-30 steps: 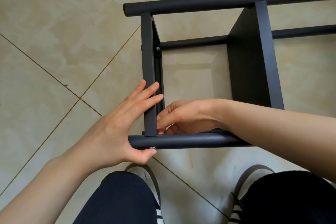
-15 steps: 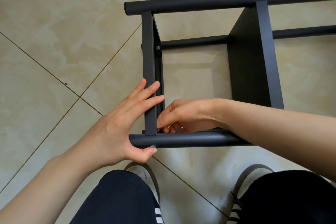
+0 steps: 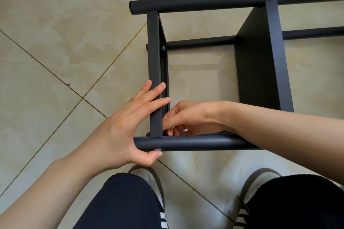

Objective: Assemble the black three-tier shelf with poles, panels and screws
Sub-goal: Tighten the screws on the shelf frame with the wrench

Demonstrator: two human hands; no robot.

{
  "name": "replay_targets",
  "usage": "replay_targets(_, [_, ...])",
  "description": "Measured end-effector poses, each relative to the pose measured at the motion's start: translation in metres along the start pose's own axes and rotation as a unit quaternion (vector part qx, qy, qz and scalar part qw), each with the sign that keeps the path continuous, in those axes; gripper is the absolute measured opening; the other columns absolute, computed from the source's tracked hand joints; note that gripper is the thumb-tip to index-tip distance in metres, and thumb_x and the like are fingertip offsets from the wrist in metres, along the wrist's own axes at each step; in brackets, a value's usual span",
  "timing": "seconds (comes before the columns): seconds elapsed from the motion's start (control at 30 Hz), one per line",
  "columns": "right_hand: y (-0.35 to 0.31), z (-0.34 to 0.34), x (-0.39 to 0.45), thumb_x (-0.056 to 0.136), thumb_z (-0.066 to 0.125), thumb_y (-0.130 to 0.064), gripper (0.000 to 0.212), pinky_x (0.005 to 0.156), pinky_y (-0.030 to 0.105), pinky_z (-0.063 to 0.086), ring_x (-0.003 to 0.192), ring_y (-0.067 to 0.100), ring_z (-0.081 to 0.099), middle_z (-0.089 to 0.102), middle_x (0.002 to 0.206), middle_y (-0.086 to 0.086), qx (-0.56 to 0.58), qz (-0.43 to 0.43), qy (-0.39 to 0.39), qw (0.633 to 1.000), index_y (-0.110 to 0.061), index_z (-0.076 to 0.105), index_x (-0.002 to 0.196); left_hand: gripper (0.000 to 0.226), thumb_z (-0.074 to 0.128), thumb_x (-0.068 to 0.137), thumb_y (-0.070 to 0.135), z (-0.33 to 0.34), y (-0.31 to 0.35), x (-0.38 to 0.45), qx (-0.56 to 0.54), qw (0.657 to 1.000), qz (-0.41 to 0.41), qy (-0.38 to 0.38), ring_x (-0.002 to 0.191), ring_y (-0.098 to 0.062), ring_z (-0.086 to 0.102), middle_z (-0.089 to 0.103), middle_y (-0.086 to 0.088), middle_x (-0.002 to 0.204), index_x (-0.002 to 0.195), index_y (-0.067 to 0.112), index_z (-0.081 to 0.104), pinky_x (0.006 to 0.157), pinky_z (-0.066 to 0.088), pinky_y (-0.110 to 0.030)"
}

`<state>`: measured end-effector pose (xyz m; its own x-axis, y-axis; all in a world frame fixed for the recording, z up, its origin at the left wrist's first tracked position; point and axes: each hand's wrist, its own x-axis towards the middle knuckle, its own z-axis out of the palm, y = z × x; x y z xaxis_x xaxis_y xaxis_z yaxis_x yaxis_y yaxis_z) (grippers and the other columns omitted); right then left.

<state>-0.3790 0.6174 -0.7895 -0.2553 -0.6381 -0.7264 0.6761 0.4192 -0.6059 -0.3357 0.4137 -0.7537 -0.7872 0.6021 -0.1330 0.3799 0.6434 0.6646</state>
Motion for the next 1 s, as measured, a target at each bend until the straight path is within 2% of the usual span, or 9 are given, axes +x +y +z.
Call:
replay_targets(0.13, [-0.0005,-0.0036,-0.004,0.089,0.067,-0.018,0.022,0.073,0.031,0.04,0.067,0.015,0.052,0.059,0.065,0.001,0.014,0.002,-0.014,1.0,-0.016,0.074,0.069,0.094,0.071,0.065,0.049,-0.0015,-0.0002,-0.0002,0.006,1.0,-0.001,-0.004,0.154,-0.005,0.006,0.014,0.023,0.165,0.151,0.033,0.037,0.107,0.027,-0.02])
replay_targets(0.27, [0.0003,-0.0013,-0.0012,0.089,0.068,-0.016,0.022,0.066,0.027,0.039,0.062,0.013,0.049,0.056,0.058,-0.002,0.0,0.007,0.007,1.0,-0.017,0.072,0.067,0.094,0.071,0.065,0.049,-0.0007,0.0,-0.0001,0.006,1.0,0.001,-0.002,0.154,-0.006,0.006,0.014,0.023,0.165,0.151,0.034,0.036,0.107,0.026,-0.02])
replay_targets(0.37, [0.0004,0.0037,0.0022,0.089,0.066,-0.016,0.025,0.066,0.028,0.037,0.064,0.014,0.048,0.057,0.064,0.001,-0.009,0.007,0.016,1.0,-0.017,0.07,0.064,0.094,0.071,0.065,0.049,0.0,-0.0002,0.0,0.004,1.0,0.001,-0.001,0.154,-0.006,0.006,0.015,0.022,0.165,0.151,0.033,0.037,0.107,0.026,-0.02])
replay_targets(0.43, [-0.0001,0.0046,0.0015,0.09,0.063,-0.017,0.024,0.065,0.027,0.039,0.066,0.015,0.05,0.059,0.07,0.003,-0.012,0.004,0.008,1.0,-0.016,0.069,0.066,0.094,0.071,0.065,0.049,0.0,-0.0005,-0.0003,0.003,1.0,0.001,-0.001,0.154,-0.007,0.006,0.015,0.022,0.165,0.151,0.033,0.037,0.108,0.026,-0.021])
replay_targets(0.57, [-0.0011,0.0006,-0.0038,0.09,0.06,-0.013,0.025,0.06,0.022,0.04,0.061,0.012,0.05,0.061,0.065,0.0,0.016,0.003,-0.019,1.0,-0.015,0.069,0.067,0.095,0.071,0.065,0.049,0.0002,-0.0006,-0.0001,0.006,1.0,0.002,-0.001,0.154,-0.007,0.006,0.014,0.022,0.165,0.151,0.034,0.036,0.107,0.026,-0.021])
replay_targets(0.63, [-0.0009,0.0003,-0.0034,0.091,0.061,-0.012,0.02,0.062,0.024,0.04,0.06,0.012,0.051,0.059,0.063,0.0,0.01,0.003,-0.012,1.0,-0.012,0.069,0.073,0.095,0.071,0.065,0.049,0.0005,-0.0007,0.0,0.006,1.0,0.002,-0.002,0.154,-0.007,0.006,0.014,0.022,0.165,0.151,0.033,0.036,0.107,0.026,-0.021])
replay_targets(0.77, [0.0008,0.0037,0.0017,0.09,0.062,-0.013,0.024,0.066,0.028,0.039,0.063,0.014,0.049,0.057,0.065,0.002,-0.005,0.003,0.01,1.0,-0.013,0.067,0.067,0.095,0.071,0.065,0.049,-0.0003,-0.0008,-0.0004,0.008,1.0,0.002,-0.002,0.154,-0.007,0.005,0.014,0.022,0.165,0.152,0.033,0.036,0.106,0.028,-0.021])
replay_targets(1.0, [0.0003,0.0004,0.001,0.089,0.06,-0.009,0.006,0.066,0.027,0.04,0.064,0.013,0.05,0.06,0.074,0.003,0.051,0.005,-0.015,0.999,-0.007,0.065,0.087,0.095,0.071,0.065,0.05,-0.0002,-0.0007,-0.0003,0.007,1.0,0.001,-0.004,0.154,-0.006,0.004,0.013,0.022,0.165,0.152,0.031,0.037,0.107,0.026,-0.021])
